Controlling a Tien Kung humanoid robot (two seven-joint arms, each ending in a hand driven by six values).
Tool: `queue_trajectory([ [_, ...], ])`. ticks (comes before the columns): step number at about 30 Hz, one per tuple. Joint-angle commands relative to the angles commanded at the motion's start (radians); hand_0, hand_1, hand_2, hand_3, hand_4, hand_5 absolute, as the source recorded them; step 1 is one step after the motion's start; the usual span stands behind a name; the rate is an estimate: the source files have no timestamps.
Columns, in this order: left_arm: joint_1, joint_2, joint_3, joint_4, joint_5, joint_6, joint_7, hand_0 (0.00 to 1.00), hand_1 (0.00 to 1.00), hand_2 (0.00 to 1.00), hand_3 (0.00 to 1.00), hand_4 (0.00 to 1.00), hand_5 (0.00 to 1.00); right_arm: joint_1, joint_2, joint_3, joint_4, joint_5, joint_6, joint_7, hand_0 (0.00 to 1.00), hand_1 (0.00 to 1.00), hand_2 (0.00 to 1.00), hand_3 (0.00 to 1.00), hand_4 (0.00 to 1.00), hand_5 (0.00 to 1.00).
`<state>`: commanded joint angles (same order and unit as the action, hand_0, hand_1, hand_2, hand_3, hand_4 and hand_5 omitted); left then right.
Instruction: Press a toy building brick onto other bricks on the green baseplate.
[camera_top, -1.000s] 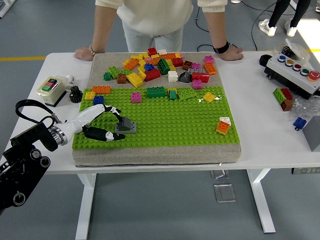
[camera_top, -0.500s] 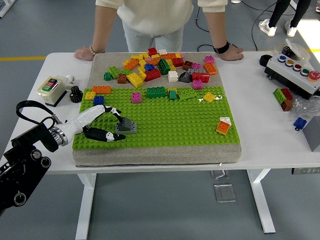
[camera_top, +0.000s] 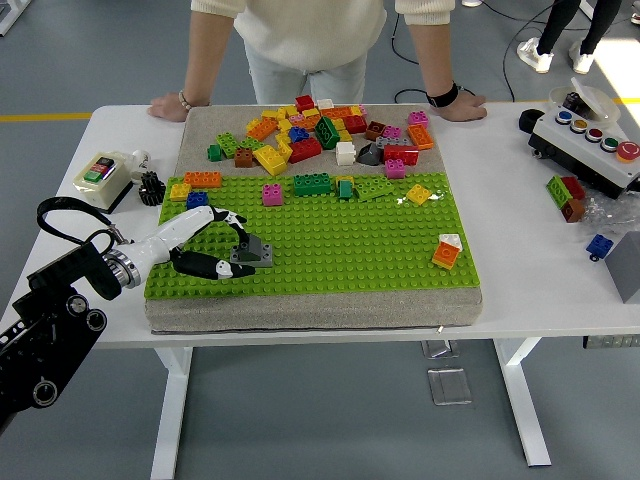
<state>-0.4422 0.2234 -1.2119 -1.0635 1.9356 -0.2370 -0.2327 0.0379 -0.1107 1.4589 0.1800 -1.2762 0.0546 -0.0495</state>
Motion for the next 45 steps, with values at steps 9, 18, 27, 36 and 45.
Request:
queue_trajectory([
  [9, -0.006, -0.002, 0.006, 0.016, 0.002, 0.000, 0.002, 0.980, 0.883, 0.850, 0.583, 0.998, 0.374, 0.001, 0.000, 0.003, 0.000, -0.001, 0.000, 0.000, 0.761, 0.689, 0.733, 0.685, 0.966, 0.487],
  [18, -0.007, -0.004, 0.009, 0.020, 0.002, 0.001, 0.002, 0.981, 0.882, 0.850, 0.583, 0.998, 0.371, 0.001, -0.001, 0.005, 0.000, -0.002, 0.000, 0.000, 0.760, 0.689, 0.733, 0.685, 0.966, 0.488],
  [27, -0.006, -0.007, 0.012, 0.025, 0.003, 0.002, 0.002, 0.980, 0.881, 0.848, 0.582, 0.998, 0.370, 0.002, 0.000, 0.005, 0.000, 0.000, -0.001, 0.000, 0.760, 0.689, 0.730, 0.684, 0.965, 0.488],
  [36, -0.006, -0.011, 0.019, 0.031, 0.005, 0.002, 0.004, 0.981, 0.881, 0.848, 0.582, 0.998, 0.368, 0.001, 0.001, 0.004, 0.000, 0.000, -0.002, 0.000, 0.760, 0.689, 0.733, 0.684, 0.965, 0.489],
  [45, -0.007, -0.014, 0.026, 0.036, 0.004, 0.004, 0.005, 0.980, 0.879, 0.848, 0.582, 0.998, 0.366, 0.002, 0.001, 0.002, 0.000, -0.001, -0.003, 0.000, 0.759, 0.689, 0.733, 0.684, 0.965, 0.487],
])
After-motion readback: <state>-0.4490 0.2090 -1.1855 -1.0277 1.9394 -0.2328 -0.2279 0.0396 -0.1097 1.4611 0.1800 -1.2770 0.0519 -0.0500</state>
